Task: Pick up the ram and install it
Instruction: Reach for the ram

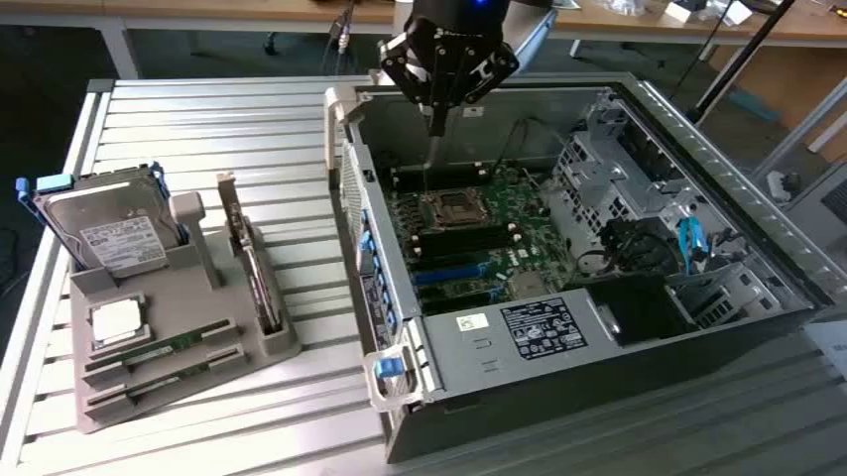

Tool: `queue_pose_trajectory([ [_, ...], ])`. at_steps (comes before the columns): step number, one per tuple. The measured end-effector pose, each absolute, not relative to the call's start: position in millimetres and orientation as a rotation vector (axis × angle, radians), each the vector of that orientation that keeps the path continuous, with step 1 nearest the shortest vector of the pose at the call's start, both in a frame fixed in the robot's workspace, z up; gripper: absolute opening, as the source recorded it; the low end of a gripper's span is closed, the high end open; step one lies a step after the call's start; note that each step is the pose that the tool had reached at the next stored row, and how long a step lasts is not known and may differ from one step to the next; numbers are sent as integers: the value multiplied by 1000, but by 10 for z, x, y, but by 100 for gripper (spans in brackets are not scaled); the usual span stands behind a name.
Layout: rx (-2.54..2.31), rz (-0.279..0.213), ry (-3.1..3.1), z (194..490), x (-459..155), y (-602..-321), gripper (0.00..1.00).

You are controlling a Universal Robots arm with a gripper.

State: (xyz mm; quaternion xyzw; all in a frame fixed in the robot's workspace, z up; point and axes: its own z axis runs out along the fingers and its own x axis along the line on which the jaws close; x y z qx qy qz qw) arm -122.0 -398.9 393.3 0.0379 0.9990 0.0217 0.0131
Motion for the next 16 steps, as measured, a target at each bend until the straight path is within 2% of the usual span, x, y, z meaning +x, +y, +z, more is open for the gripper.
queue_pose_trajectory([
  [8,118,68,3113,3933,-1371,-3989,11],
  [16,117,68,3112,3933,-1917,-3989,11],
])
